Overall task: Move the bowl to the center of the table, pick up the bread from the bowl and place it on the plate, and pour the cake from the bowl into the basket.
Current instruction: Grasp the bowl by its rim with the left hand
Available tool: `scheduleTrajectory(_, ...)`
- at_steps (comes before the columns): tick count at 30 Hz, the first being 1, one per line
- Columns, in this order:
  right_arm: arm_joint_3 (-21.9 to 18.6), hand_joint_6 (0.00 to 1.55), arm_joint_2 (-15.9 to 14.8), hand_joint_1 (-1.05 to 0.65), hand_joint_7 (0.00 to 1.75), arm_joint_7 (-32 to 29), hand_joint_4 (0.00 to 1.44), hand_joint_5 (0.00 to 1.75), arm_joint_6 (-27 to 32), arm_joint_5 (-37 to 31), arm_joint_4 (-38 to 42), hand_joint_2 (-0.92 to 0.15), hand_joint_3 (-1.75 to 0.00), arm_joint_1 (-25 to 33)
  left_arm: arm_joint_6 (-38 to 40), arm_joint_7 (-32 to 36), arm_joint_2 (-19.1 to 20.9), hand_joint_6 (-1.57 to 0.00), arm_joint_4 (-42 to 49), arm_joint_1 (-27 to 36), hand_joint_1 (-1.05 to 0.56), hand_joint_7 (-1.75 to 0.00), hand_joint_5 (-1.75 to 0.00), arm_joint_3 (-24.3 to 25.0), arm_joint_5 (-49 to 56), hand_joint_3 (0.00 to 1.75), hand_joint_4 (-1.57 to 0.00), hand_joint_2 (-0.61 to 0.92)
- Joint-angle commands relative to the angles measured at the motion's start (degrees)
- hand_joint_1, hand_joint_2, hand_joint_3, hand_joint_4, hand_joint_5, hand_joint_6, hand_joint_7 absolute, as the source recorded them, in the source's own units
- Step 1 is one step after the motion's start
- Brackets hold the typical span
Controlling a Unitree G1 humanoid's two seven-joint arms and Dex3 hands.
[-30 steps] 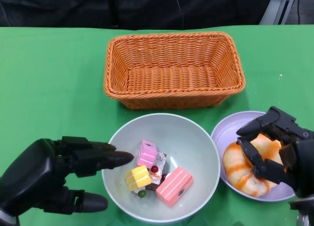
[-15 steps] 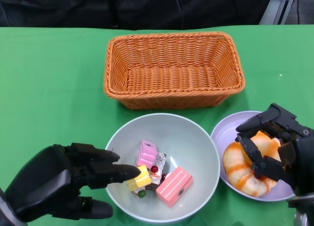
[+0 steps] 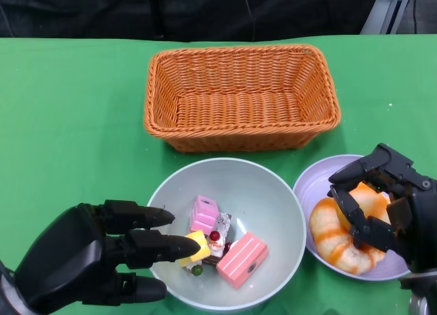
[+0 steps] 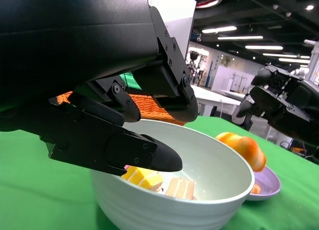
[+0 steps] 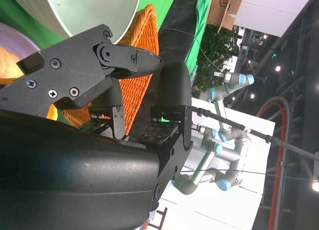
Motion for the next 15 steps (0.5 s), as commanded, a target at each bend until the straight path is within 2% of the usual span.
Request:
scheduleTrajectory(1, -1.07, 0.63, 0.01, -0.11, 1.23, -0.87, 0.65, 1.42, -0.18, 0.24, -0.97, -0.71, -0.58, 0.21, -0.31, 1.16, 1.59, -0.91, 0.38, -0.04, -0.47, -0.06, -0.01, -0.55, 0.38, 0.15, -0.81, 0.92)
scheduleTrajectory(15, -1.29, 0.64, 0.20, -0.11, 1.23, -2.06, 0.65, 1.42, 0.23, -0.72, -1.47, -0.73, -0.55, 0.03, 0.01, 0.70, 4.26, -0.93, 0.46, -0.59, -0.48, -0.05, -0.02, -2.53, -0.20, 0.15, -0.83, 0.92)
